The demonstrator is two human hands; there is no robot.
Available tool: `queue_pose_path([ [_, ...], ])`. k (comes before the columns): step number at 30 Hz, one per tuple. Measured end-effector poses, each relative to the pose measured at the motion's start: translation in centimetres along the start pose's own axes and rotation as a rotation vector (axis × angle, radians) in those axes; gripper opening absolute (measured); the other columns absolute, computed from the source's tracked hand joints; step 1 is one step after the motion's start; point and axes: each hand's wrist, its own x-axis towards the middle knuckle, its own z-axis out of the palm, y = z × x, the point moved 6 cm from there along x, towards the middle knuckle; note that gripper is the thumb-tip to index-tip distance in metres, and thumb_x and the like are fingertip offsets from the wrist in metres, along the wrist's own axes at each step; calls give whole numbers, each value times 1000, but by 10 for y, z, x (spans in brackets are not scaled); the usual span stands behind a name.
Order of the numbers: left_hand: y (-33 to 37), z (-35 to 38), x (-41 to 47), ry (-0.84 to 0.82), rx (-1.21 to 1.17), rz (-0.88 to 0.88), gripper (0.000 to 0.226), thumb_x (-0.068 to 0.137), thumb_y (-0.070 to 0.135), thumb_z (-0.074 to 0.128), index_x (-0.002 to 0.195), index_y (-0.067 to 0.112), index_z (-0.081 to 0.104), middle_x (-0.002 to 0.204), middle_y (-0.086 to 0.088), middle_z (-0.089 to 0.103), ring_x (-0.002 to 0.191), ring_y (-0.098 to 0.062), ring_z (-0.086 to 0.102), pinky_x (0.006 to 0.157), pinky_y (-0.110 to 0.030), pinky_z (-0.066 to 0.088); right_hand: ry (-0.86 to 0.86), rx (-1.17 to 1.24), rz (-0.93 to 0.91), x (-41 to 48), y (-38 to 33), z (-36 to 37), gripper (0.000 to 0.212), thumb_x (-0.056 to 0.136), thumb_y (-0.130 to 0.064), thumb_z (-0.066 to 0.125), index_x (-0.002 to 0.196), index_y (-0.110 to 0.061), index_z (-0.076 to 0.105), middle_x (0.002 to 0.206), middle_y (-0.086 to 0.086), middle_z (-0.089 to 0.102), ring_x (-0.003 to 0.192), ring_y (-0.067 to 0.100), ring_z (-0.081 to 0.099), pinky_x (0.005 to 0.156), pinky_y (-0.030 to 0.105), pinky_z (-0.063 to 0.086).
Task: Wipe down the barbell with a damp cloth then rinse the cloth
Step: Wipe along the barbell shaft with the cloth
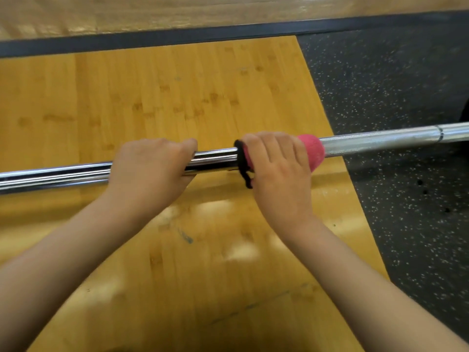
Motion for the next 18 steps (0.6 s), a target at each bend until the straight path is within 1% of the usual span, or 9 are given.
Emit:
queue_pose_path([
  [2, -7, 7, 12, -350, -233, -11, 32, 83, 47, 64, 74, 21, 49, 59, 5, 51, 58, -19, 49, 48, -27, 30, 8, -5, 33, -3, 18, -2, 27, 85, -7, 52, 108, -13, 65, 99, 2, 63, 96, 26, 58, 93, 35, 38],
  [4, -10, 14, 20, -683, -473, -38, 35, 80, 44, 70, 71, 18, 49, 57, 6, 52, 55, -18, 49, 53, -29, 35, 28, 5, 55, -3, 21, -3, 23, 86, -6, 54, 106, -12, 65, 98, 3, 63, 96, 26, 57, 92, 35, 37],
  [6, -10, 13, 22, -785, -579, -44, 36, 79, 40, 73, 70, 17, 48, 54, 4, 51, 49, -16, 48, 51, -26, 37, 50, 6, 90, -2, 18, -2, 19, 85, -6, 59, 102, -12, 65, 96, 4, 63, 94, 27, 55, 92, 36, 37],
  [8, -10, 10, 18, -682, -508, -70, 32, 79, 43, 72, 73, 19, 51, 58, 9, 56, 53, -14, 53, 52, -27, 39, 62, 0, 115, 0, 13, 0, 17, 85, -6, 58, 99, -12, 65, 94, 4, 63, 93, 28, 55, 92, 37, 37],
  [9, -11, 7, 15, -540, -402, -84, 29, 79, 46, 70, 78, 22, 52, 62, 9, 57, 59, -15, 54, 52, -27, 37, 64, -3, 111, 1, 8, 1, 16, 86, -7, 56, 99, -12, 65, 93, 4, 63, 93, 28, 55, 92, 38, 37],
  [11, -9, -9, 5, -132, -159, -52, 27, 79, 46, 68, 83, 25, 52, 68, 9, 55, 65, -19, 50, 49, -25, 29, 70, -12, 69, 4, -9, 4, 16, 88, -9, 53, 98, -12, 65, 91, 5, 63, 89, 28, 57, 91, 38, 37],
  [13, -2, -16, -8, 104, -100, 47, 26, 74, 33, 73, 81, 20, 52, 67, 5, 57, 61, -26, 53, 48, -25, 26, 75, -14, 12, 9, -34, 8, 16, 87, -8, 53, 96, -12, 65, 87, 5, 63, 85, 28, 58, 88, 37, 36],
  [15, -7, -14, -17, 139, -95, 76, 27, 69, 20, 75, 79, 15, 51, 70, -3, 60, 63, -31, 57, 52, -28, 29, 66, 8, -32, 13, -63, 12, 17, 86, -8, 50, 93, -12, 65, 84, 5, 62, 81, 28, 58, 84, 37, 36],
  [18, -26, -15, -28, 75, -51, 25, 27, 70, 15, 73, 90, 12, 55, 85, -7, 61, 80, -34, 59, 64, -36, 37, 46, 64, -63, 21, -94, 17, 23, 86, -9, 42, 89, -12, 65, 78, 5, 61, 77, 27, 58, 80, 38, 39],
])
